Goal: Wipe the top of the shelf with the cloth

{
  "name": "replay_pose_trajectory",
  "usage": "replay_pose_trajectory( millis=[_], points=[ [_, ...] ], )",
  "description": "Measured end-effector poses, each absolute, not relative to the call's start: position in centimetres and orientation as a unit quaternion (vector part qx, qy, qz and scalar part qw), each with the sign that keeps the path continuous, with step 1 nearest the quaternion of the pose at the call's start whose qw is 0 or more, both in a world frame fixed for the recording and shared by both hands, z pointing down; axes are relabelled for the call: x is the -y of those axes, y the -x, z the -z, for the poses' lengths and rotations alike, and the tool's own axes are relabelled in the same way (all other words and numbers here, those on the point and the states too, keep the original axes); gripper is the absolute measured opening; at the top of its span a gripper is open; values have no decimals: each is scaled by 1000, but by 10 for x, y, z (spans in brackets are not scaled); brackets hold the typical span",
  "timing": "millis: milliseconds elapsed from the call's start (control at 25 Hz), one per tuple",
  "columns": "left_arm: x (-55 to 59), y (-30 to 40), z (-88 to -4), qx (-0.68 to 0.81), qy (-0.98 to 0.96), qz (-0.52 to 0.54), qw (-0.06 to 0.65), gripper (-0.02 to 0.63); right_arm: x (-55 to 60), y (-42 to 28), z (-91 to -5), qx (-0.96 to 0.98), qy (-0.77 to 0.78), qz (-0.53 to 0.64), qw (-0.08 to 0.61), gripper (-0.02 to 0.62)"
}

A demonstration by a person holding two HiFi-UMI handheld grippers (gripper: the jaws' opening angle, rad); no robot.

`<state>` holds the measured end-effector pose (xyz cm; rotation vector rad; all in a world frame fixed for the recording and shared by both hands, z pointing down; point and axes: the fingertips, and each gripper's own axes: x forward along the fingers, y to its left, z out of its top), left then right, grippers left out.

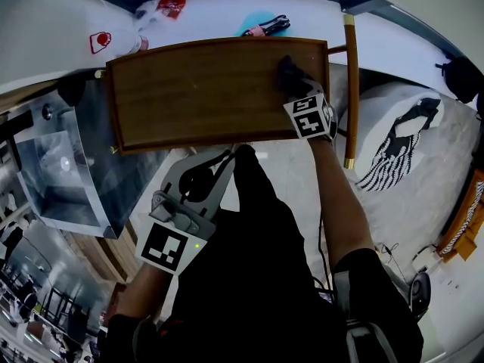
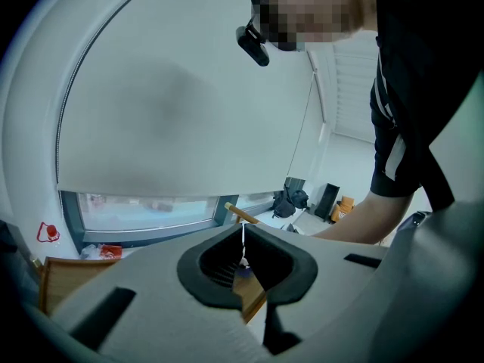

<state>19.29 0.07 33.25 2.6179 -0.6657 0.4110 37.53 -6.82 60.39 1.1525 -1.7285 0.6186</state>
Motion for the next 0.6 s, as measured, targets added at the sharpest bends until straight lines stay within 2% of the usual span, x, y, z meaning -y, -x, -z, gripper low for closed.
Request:
replay_pose_trajectory(
  millis=[280, 600],
  points=[
    [-1, -156, -322, 264, -933, -135, 204, 25, 74, -340, -579, 721, -465, -230, 460, 48],
    [-6, -72, -315, 315, -917, -123, 210, 25, 84, -205, -548, 776, -403, -198, 443, 48]
  ],
)
